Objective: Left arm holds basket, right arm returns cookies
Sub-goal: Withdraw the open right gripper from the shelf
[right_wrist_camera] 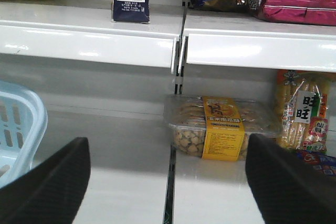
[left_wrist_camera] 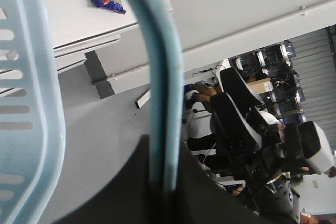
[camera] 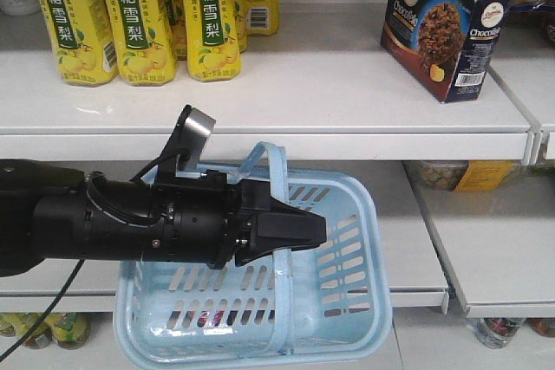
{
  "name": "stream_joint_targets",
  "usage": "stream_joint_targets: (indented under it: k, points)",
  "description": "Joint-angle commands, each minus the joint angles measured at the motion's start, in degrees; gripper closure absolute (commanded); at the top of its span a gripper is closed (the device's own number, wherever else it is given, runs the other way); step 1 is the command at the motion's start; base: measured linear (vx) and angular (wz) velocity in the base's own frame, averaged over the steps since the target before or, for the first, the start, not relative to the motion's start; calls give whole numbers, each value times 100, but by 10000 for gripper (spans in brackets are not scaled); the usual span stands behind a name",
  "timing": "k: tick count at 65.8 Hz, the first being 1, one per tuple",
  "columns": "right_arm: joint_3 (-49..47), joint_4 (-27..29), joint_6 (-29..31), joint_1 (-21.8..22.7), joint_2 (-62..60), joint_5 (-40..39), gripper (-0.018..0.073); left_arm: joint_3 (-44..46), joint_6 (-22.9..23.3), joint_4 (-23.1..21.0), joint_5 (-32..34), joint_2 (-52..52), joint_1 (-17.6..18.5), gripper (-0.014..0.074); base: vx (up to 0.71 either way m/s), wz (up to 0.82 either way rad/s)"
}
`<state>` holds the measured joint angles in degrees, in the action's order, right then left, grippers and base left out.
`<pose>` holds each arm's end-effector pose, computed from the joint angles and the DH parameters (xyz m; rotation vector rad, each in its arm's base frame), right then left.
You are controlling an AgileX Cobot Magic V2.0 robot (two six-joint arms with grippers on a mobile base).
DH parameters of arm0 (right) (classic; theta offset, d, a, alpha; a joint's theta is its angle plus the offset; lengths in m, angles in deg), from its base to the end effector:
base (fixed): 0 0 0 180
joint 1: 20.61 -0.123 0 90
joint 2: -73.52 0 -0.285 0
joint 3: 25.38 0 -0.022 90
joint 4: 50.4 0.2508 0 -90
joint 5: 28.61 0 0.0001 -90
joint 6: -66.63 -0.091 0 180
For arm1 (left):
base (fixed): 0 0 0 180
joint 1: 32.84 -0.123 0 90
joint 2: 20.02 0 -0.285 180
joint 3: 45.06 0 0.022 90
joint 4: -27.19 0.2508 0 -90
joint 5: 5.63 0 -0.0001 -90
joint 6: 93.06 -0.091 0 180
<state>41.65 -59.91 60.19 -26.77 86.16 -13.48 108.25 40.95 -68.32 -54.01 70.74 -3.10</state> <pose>0.0554 0.0020 0.2446 -0.0954 1.6483 0.0098 0.2208 -0.2042 0.2899 0.2224 2.2305 -1.6836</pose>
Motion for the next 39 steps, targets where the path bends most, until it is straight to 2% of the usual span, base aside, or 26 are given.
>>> stream_joint_targets:
  k: [1, 11, 20, 27, 39]
  points:
    - [-24, -52, -8, 41, 63, -661, 3, 228, -110, -606, -166, -235, -2, 599, 0, 0]
    - [21, -52, -8, 41, 63, -718, 10, 228, -110, -606, -166, -235, -2, 599, 0, 0]
    - [21, -52, -8, 41, 63, -718, 78, 228, -110, -606, -166, -235, -2, 599, 0, 0]
    - [21, -52, -8, 41, 63, -718, 179, 228, -110, -606, -166, -235, -2, 599, 0, 0]
    - [21, -52, -8, 41, 63, -661, 414, 228, -110, -606, -166, -235, -2, 599, 0, 0]
